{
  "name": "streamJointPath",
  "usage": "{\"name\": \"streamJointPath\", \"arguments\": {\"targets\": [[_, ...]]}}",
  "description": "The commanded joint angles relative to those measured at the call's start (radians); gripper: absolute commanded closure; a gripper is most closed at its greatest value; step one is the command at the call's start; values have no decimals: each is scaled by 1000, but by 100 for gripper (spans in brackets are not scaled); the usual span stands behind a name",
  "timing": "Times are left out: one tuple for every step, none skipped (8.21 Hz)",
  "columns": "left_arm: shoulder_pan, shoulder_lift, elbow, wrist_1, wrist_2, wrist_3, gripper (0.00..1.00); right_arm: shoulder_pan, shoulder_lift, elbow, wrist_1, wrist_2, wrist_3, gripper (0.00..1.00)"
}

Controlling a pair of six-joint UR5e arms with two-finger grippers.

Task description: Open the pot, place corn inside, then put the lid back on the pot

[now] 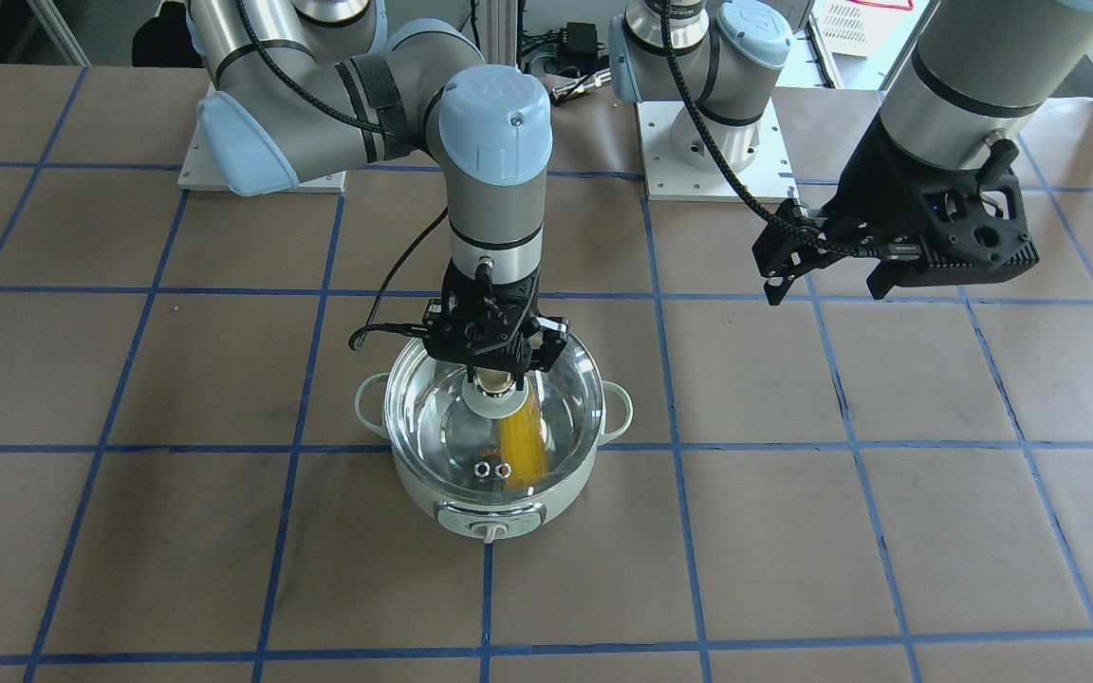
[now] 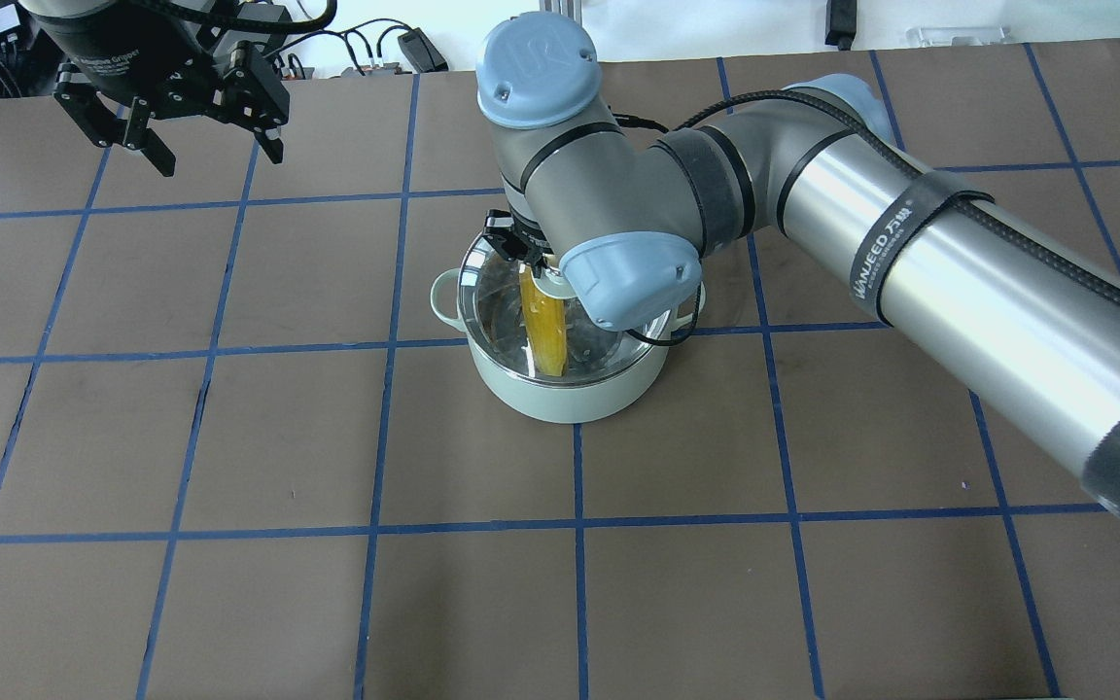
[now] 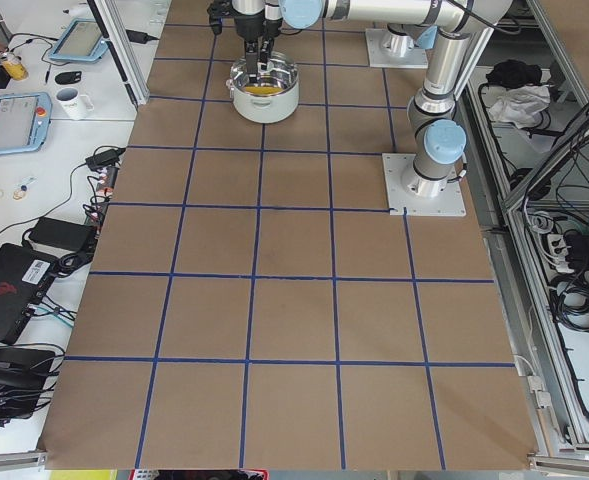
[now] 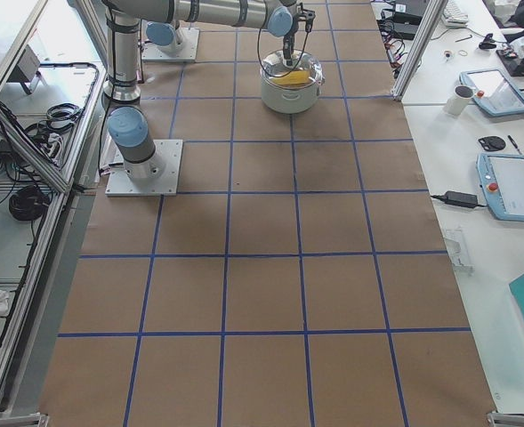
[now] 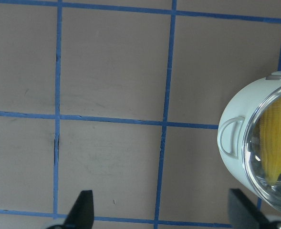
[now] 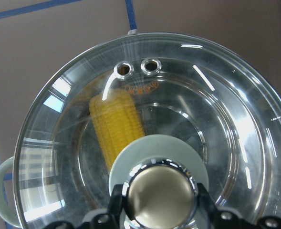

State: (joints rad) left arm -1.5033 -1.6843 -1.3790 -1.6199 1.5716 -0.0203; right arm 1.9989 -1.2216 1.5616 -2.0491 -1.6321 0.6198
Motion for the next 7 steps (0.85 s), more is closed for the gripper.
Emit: {"name": "streamJointPath", "arguments": {"targets": [[0, 0, -2, 0, 1, 0, 0, 0, 1, 0, -2, 0, 0, 85], [0, 0, -2, 0, -1, 0, 0, 0, 1, 0, -2, 0, 0, 85], [0, 0, -2, 0, 1, 0, 0, 0, 1, 0, -2, 0, 0, 85], [0, 0, -2, 0, -1, 0, 0, 0, 1, 0, 0, 0, 1, 85], [0, 0, 0, 0, -1, -1, 0, 0, 1, 0, 0, 0, 1, 85], [0, 0, 0, 0, 1, -1, 0, 0, 1, 1, 0, 0, 1, 84], [0, 0, 0, 0, 1, -1, 0, 0, 2, 0, -2, 0, 1, 83]]}}
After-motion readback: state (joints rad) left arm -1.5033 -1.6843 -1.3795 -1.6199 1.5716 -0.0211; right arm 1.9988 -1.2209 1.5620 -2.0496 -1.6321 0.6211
